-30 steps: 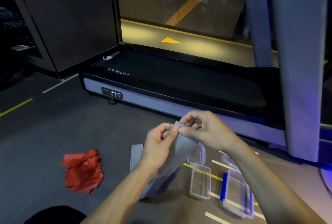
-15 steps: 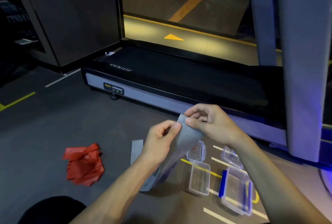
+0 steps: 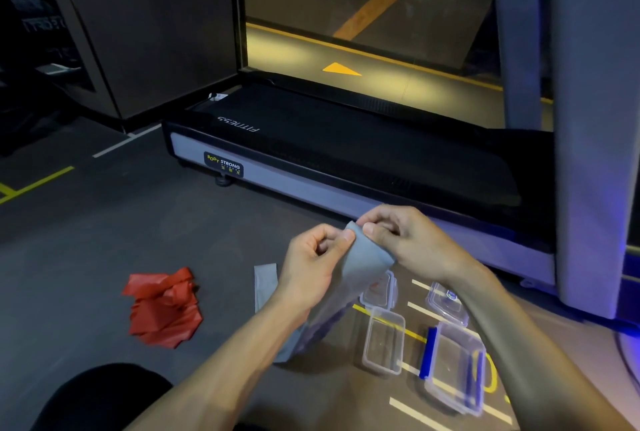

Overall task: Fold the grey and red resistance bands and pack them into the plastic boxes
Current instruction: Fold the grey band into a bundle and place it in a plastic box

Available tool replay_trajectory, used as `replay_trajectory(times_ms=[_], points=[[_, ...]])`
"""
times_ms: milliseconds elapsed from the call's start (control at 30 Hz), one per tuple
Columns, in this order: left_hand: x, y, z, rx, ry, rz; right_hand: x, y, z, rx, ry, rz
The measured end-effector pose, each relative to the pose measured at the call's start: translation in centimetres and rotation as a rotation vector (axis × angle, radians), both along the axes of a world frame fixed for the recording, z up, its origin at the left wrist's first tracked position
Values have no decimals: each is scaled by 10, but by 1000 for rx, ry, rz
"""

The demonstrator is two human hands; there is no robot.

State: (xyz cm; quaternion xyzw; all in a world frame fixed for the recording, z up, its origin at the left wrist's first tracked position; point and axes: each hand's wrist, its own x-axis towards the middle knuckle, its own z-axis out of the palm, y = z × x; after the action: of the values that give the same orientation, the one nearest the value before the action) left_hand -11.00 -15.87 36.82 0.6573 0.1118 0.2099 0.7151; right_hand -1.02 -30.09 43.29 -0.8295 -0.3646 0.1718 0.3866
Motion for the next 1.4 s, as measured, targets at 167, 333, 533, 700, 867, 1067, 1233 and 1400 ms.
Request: replay_trajectory(times_ms=[167, 333, 533, 700, 867, 1067, 1233, 1400], points=[[-1, 1, -2, 4, -17, -47, -1, 1, 2, -28, 40, -1], [-1, 3, -7, -20, -11, -182, 2, -1, 11, 0, -33, -26], [0, 4, -13, 29, 4, -193, 7, -4, 20, -5, -92, -32], [-1, 9, -10, 17, -22, -229, 7, -8, 27, -17, -121, -17], [1, 14, -8, 65, -17, -249, 1, -7, 34, -1, -184, -8], [8, 27, -4, 167, -116, -297, -11, -2, 52, 41, -428, 63], [6, 43, 7, 204, -129, -312, -18, 1, 64, 62, -519, 77], [-12, 55, 15, 323, -109, -123, -23, 10, 91, 51, -535, 64]])
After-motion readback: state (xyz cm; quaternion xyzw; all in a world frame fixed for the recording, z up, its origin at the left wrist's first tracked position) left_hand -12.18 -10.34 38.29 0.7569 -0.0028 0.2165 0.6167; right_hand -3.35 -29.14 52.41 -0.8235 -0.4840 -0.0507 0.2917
